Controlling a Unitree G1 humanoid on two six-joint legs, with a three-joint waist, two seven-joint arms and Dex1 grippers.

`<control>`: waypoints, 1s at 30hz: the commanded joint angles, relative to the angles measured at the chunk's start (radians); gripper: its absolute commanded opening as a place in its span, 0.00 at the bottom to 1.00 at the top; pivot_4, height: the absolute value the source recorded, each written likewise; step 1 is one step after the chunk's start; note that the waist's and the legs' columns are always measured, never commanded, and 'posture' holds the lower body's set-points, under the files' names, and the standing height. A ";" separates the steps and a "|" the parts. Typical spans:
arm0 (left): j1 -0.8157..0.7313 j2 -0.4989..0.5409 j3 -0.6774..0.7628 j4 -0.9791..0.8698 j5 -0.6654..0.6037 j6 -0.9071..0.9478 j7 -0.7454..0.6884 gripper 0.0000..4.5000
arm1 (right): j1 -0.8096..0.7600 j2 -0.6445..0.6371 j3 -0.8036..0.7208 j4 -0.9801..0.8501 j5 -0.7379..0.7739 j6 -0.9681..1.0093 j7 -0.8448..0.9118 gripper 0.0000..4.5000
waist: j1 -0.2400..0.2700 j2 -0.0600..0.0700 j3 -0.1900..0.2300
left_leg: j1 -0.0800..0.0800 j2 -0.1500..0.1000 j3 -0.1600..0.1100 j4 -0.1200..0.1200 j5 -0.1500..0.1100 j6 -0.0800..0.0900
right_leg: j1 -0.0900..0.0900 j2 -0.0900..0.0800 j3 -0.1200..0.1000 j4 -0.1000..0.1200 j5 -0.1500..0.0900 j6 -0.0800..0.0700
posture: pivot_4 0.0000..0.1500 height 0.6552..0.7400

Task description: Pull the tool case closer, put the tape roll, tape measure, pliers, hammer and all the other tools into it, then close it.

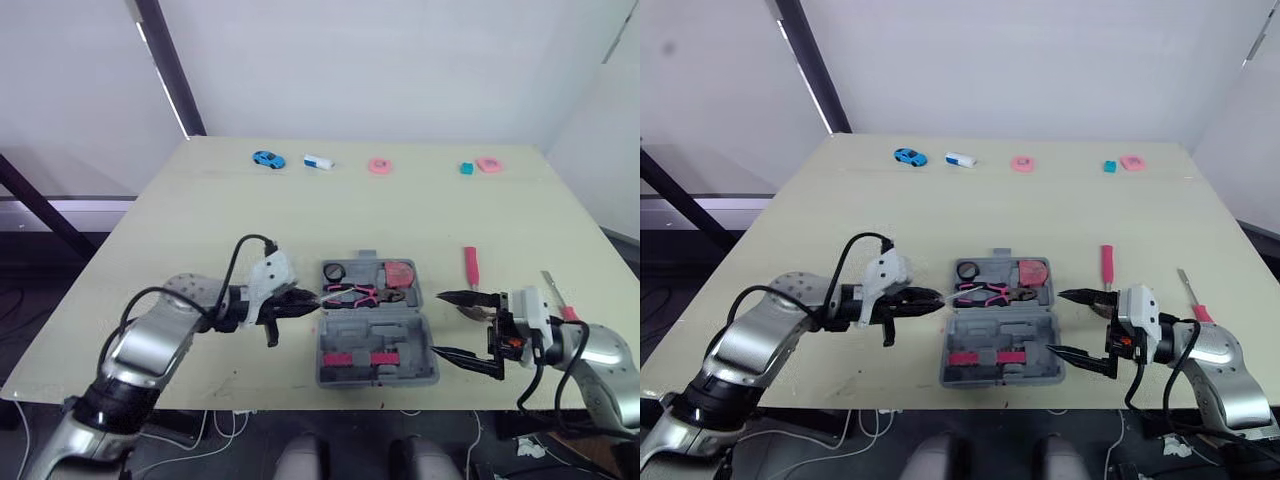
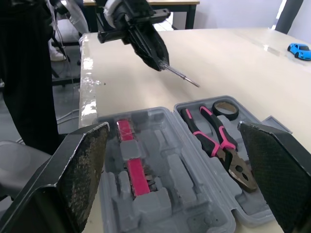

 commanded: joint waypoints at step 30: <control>-0.372 -0.212 -0.389 0.375 0.284 -0.068 -0.218 0.02 | 0.075 -0.029 -0.058 -0.068 -0.001 -0.034 -0.067 1.00 | 0.000 -0.001 0.000 | -0.001 -0.001 0.000 0.002 0.000 0.000 | 0.000 0.002 0.003 0.001 0.000 0.001 | 1.00 0.99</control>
